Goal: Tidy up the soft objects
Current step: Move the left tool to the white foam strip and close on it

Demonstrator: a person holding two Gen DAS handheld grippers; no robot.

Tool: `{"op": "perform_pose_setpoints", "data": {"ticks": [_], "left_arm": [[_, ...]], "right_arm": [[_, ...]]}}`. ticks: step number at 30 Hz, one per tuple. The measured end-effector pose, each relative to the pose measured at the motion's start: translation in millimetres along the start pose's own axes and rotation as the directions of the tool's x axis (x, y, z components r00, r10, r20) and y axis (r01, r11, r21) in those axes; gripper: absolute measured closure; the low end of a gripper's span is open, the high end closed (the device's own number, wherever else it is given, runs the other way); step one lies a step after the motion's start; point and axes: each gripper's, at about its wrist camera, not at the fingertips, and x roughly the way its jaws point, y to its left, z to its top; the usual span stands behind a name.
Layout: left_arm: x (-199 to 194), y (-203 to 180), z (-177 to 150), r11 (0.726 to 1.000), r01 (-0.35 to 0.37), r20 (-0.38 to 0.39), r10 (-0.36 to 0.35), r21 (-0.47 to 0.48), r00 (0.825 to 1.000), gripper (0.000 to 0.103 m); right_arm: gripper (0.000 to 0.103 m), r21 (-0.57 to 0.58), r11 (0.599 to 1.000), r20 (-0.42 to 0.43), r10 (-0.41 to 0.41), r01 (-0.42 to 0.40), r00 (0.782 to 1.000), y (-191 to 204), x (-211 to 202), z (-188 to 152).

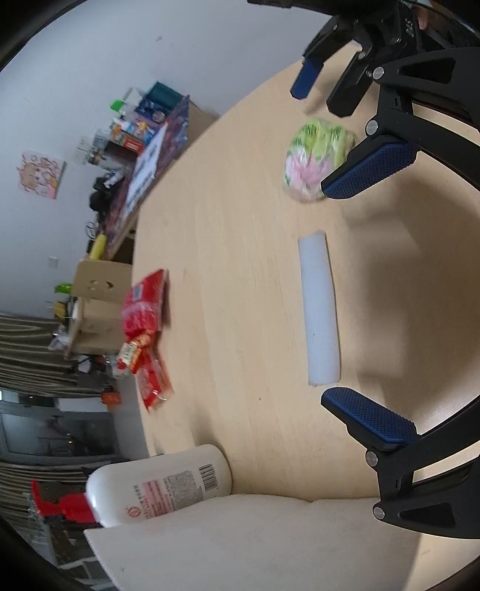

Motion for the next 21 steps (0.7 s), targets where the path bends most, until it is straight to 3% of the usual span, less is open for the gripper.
{"op": "perform_pose_setpoints", "data": {"ticks": [11, 18, 21], "left_arm": [[30, 13, 11, 0.999, 0.007, -0.108, -0.002, 0.048, 0.994, 0.012], [41, 20, 12, 0.999, 0.002, -0.134, 0.005, 0.051, 0.991, 0.019], [43, 15, 12, 0.994, -0.026, -0.123, 0.038, 0.102, 0.992, 0.025]], "right_arm": [[0.0, 0.0, 0.999, -0.034, 0.036, -0.036, 0.999, -1, 12, 4], [0.0, -0.001, 0.999, -0.044, 0.047, -0.047, 0.998, 2, 17, 7], [0.0, 0.0, 0.999, -0.043, 0.052, -0.052, 0.998, 3, 18, 7]]}}
